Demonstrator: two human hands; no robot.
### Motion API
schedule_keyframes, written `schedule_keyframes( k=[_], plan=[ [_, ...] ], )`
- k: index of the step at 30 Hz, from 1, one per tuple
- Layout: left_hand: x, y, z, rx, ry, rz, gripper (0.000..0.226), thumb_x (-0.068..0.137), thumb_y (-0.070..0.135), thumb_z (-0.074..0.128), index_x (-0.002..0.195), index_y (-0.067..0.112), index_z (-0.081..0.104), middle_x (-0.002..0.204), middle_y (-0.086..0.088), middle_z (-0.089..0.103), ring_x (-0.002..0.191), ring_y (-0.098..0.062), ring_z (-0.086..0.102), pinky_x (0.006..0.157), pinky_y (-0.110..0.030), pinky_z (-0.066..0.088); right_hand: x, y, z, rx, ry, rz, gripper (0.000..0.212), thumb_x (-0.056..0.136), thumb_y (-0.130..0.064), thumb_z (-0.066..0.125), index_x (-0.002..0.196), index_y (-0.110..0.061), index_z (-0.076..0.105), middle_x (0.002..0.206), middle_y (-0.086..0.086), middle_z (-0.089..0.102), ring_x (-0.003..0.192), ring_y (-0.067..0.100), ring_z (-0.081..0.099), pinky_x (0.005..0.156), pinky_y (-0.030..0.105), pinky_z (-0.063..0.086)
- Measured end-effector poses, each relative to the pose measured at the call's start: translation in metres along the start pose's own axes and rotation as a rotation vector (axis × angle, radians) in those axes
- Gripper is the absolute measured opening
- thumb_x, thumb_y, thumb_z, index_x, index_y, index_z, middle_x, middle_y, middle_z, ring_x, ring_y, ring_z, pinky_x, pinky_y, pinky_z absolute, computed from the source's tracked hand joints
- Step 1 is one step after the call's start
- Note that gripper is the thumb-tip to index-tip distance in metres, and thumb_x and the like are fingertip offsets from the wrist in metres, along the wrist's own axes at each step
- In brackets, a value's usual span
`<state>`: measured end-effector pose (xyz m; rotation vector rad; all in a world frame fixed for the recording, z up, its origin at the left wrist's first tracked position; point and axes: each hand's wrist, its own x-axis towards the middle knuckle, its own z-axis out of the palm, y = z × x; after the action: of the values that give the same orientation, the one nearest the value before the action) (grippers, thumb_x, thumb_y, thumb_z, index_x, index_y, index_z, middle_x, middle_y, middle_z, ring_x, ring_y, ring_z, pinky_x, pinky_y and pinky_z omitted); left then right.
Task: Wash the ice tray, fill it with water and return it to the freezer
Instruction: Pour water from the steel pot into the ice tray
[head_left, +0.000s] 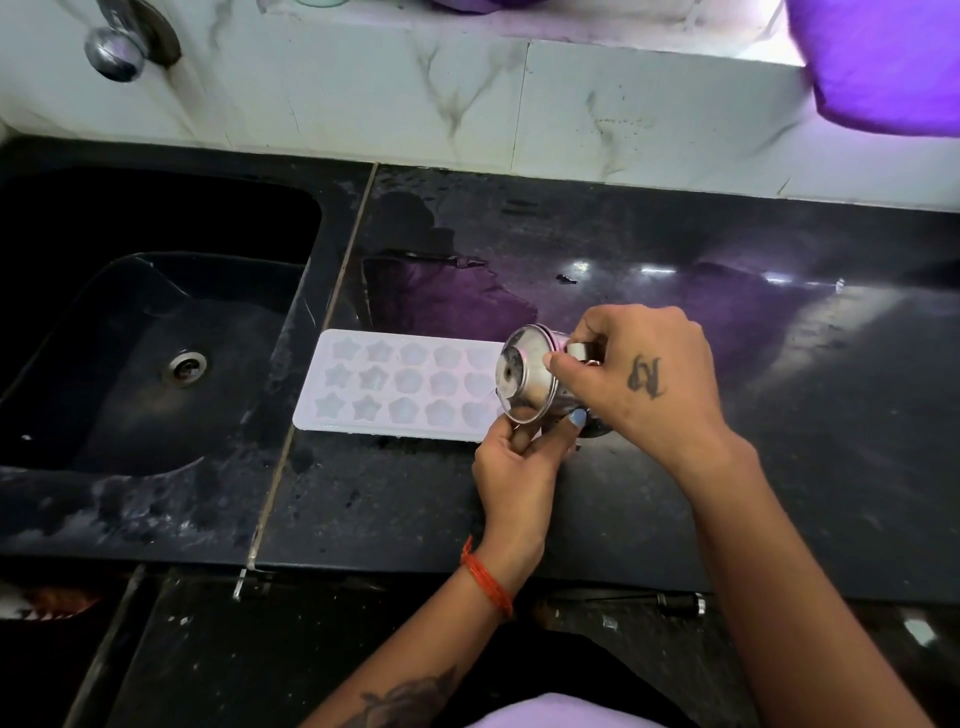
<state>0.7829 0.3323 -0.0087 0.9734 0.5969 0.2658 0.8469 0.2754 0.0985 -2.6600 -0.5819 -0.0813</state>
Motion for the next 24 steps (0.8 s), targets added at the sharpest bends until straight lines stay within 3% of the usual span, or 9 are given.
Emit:
schedule_keyframes(
  k=[5,10,13,16,21,24],
  plan=[
    [0.000,0.000,0.002,0.088,0.047,0.042,0.027,0.073,0.006,0.079,0.097,0.010,0.068,0.092,-0.003,0.076,0.089,-0.014,0.072,0.089,-0.043,0.054,0.000,0.009,-0.002,0.090,0.021,0.039,0.018,0.079,-0.035,0.067,0.075,-0.017,0.069,0.066,0.000,0.067,0.069,0.022,0.063,0.067,0.034,0.051],
    [0.001,0.003,0.003,0.315,0.112,0.140,0.034,0.066,0.017,0.085,0.097,0.012,0.070,0.090,0.005,0.075,0.078,0.005,0.068,0.070,-0.010,0.050,0.002,0.028,0.001,0.345,0.009,0.212,0.020,0.071,-0.034,0.076,0.064,-0.018,0.066,0.071,-0.001,0.072,0.073,0.015,0.068,0.075,0.041,0.055],
    [0.002,0.003,0.006,0.358,0.105,0.154,0.036,0.065,0.019,0.086,0.097,0.013,0.071,0.089,0.007,0.074,0.077,0.008,0.067,0.066,-0.005,0.047,-0.001,0.034,0.000,0.410,0.024,0.255,0.020,0.069,-0.034,0.078,0.064,-0.018,0.067,0.070,-0.001,0.072,0.073,0.016,0.069,0.076,0.043,0.056],
    [0.002,0.001,0.009,0.344,0.085,0.126,0.035,0.066,0.018,0.086,0.096,0.011,0.071,0.088,0.004,0.075,0.076,0.006,0.068,0.068,-0.009,0.050,-0.003,0.035,-0.003,0.370,0.037,0.249,0.020,0.071,-0.035,0.077,0.064,-0.019,0.067,0.069,-0.003,0.071,0.071,0.015,0.068,0.074,0.042,0.056],
    [0.002,-0.009,0.013,0.235,0.037,0.033,0.033,0.066,0.014,0.085,0.095,0.010,0.069,0.088,-0.003,0.076,0.084,-0.010,0.072,0.085,-0.039,0.056,-0.006,0.034,-0.006,0.244,0.053,0.221,0.019,0.073,-0.034,0.074,0.066,-0.018,0.066,0.067,-0.001,0.070,0.069,0.018,0.066,0.070,0.040,0.055],
    [0.000,-0.013,0.016,0.190,0.010,0.001,0.033,0.068,0.012,0.083,0.098,0.008,0.068,0.092,-0.004,0.076,0.088,-0.013,0.072,0.089,-0.045,0.055,-0.009,0.034,-0.009,0.171,0.042,0.189,0.018,0.075,-0.033,0.071,0.068,-0.018,0.067,0.063,-0.002,0.066,0.066,0.019,0.063,0.064,0.032,0.051]
  ],
)
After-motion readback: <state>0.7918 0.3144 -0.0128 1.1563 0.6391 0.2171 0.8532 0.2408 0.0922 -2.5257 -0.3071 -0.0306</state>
